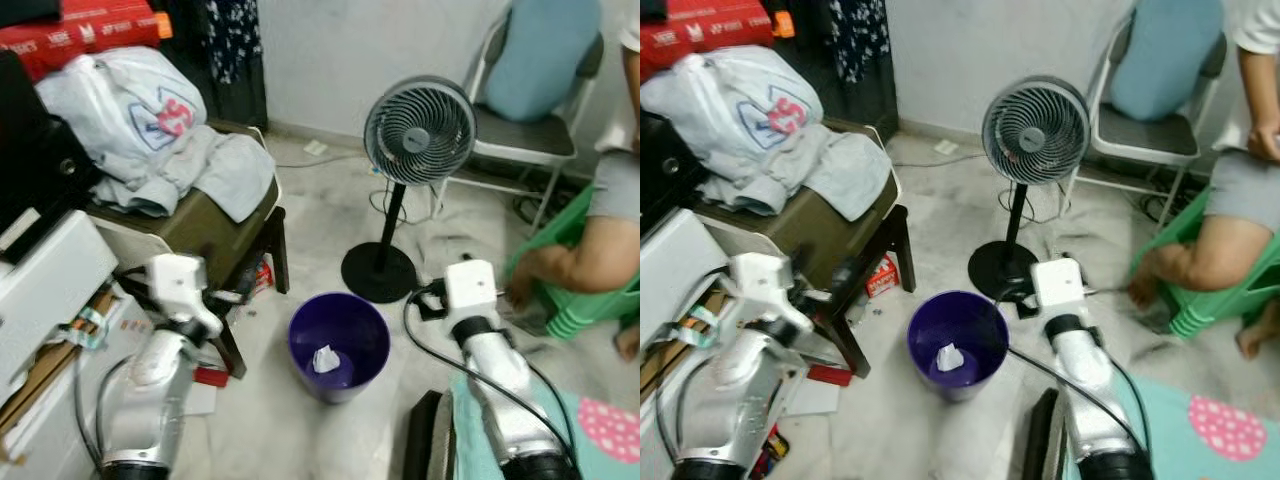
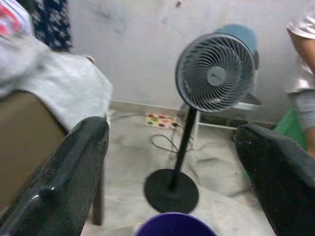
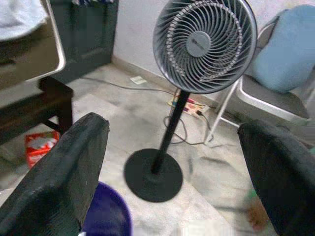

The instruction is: Clean up the room

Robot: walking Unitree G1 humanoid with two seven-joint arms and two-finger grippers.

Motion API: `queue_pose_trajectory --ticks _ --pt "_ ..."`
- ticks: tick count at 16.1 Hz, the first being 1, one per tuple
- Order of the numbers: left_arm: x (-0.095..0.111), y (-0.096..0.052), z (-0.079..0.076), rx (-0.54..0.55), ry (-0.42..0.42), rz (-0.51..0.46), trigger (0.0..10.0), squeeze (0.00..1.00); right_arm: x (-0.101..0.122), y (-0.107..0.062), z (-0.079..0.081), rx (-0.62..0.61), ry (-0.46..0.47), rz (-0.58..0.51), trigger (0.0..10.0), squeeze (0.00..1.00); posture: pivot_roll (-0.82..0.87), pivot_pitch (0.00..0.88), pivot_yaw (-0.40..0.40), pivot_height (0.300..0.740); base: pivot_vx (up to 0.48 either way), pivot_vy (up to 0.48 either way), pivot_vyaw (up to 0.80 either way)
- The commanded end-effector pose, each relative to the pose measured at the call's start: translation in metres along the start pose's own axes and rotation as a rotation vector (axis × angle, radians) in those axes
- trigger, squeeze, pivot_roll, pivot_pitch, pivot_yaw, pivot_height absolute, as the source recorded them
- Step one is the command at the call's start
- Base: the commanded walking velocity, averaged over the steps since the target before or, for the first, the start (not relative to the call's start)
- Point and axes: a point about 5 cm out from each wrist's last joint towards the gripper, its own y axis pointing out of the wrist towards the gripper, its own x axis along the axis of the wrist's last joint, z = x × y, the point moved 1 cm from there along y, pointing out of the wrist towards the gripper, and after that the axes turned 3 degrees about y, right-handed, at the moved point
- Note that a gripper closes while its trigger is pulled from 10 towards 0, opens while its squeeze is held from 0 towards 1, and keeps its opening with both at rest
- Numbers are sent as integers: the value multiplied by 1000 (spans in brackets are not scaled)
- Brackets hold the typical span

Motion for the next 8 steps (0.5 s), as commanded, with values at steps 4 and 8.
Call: queue_pose_trajectory --ticks 4,8 --pt "-1 -5 8 16 17 18 10000 0 2 1 5 16 14 -6 10000 0 -25 124 -20 740 292 0 0" --pt "-3 -5 9 38 18 37 10000 0 2 1 5 18 12 -5 10000 0 -24 128 -22 740 0 0 0"
